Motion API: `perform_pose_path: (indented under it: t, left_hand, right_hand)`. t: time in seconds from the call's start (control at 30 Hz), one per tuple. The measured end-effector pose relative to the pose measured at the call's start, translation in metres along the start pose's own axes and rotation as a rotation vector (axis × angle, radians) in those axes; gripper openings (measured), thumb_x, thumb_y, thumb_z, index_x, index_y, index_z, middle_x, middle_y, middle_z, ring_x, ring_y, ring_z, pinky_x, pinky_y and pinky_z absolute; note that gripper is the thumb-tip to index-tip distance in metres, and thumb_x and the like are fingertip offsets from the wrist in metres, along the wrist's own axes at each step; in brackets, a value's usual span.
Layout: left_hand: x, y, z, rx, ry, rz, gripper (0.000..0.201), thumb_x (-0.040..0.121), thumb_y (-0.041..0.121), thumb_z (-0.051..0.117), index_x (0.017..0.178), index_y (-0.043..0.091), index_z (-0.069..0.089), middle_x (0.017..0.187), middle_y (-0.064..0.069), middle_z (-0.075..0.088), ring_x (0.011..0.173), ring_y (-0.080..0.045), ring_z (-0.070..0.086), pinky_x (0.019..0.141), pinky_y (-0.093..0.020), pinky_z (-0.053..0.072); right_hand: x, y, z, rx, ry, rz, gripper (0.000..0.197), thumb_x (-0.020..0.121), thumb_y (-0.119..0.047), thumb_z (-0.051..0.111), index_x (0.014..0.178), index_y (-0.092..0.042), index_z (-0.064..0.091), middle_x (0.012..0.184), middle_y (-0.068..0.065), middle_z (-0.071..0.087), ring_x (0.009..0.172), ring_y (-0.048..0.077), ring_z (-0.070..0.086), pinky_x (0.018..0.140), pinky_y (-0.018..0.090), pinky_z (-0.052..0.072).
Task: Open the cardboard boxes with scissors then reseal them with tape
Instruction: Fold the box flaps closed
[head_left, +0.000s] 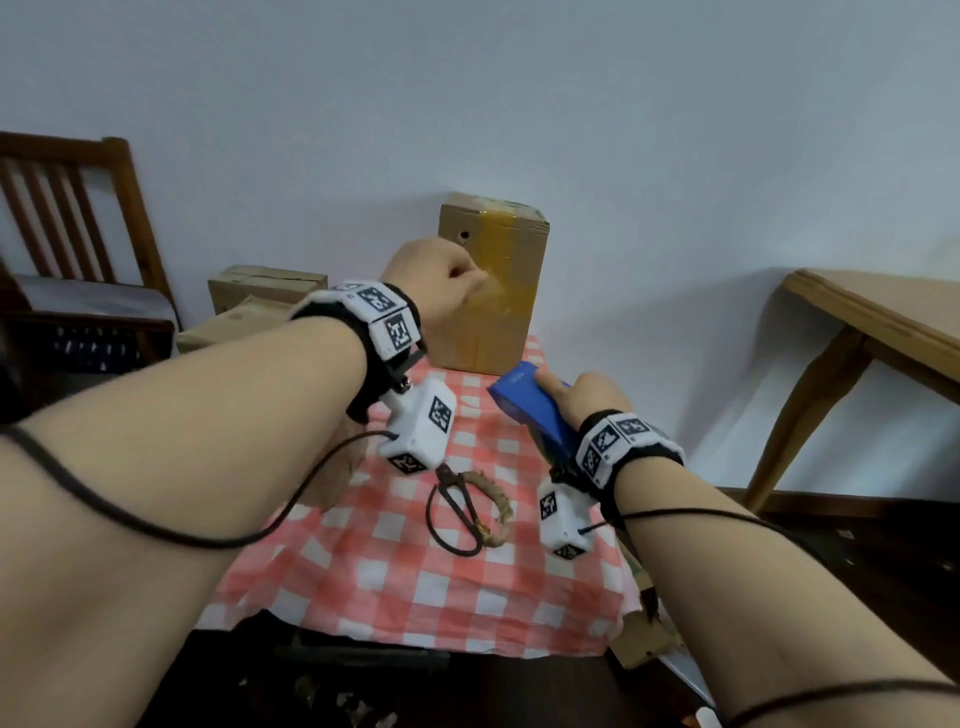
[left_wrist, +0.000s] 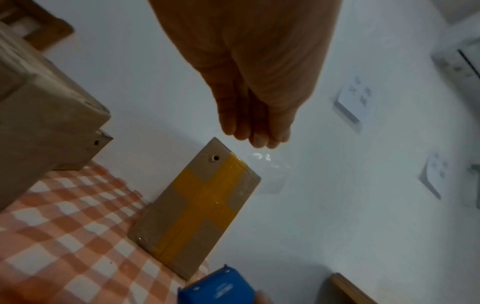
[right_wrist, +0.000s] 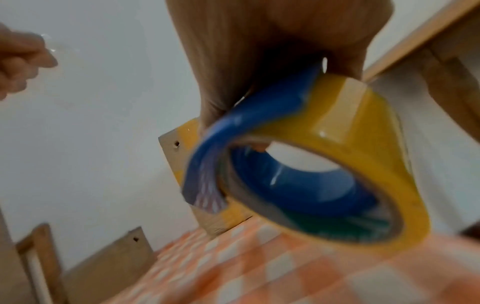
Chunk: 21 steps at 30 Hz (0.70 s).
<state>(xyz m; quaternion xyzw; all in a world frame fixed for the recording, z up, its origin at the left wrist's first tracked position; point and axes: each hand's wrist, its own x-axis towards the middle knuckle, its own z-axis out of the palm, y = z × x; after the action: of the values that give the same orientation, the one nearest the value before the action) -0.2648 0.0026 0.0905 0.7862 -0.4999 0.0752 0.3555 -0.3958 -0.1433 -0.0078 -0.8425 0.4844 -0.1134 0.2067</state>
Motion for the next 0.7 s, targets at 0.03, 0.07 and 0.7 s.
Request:
perform_pose_path:
  t: [0.03, 0.07, 0.7]
  left_hand:
    - [0.004, -0.003, -0.001, -0.021, -0.014, -0.044, 0.024, 0.093, 0.023, 0.056, 0.088, 0.007, 0.072, 0.096, -0.006, 0.071, 0.087, -0.022, 0.062, 0.086, -0.035, 0.051]
    - [0.006, -0.007, -0.001, -0.05, -0.033, -0.09, 0.023, 0.091, 0.02, 0.055, 0.083, 0.006, 0.07, 0.092, -0.007, 0.071, 0.082, -0.021, 0.061, 0.085, -0.037, 0.052]
    - [-0.009, -0.032, -0.016, -0.533, -0.19, -0.436, 0.024, 0.083, 0.002, 0.046, 0.066, 0.001, 0.063, 0.048, -0.005, 0.055, 0.047, -0.02, 0.047, 0.047, -0.022, 0.04]
  right_hand:
    - [0.004, -0.003, 0.008, 0.001, -0.034, -0.013, 0.056, 0.096, -0.052, 0.04, 0.097, -0.001, 0.062, 0.104, 0.021, 0.063, 0.096, 0.035, 0.059, 0.074, 0.034, 0.042]
    - [0.008, -0.008, 0.016, 0.003, -0.076, -0.016, 0.05, 0.098, -0.044, 0.04, 0.108, 0.001, 0.06, 0.109, 0.021, 0.061, 0.1, 0.035, 0.058, 0.077, 0.033, 0.041]
    - [-0.004, -0.078, -0.001, 1.222, -0.424, -0.202, 0.044, 0.096, -0.048, 0.039, 0.093, -0.014, 0.066, 0.091, -0.001, 0.069, 0.089, 0.01, 0.062, 0.077, 0.027, 0.042]
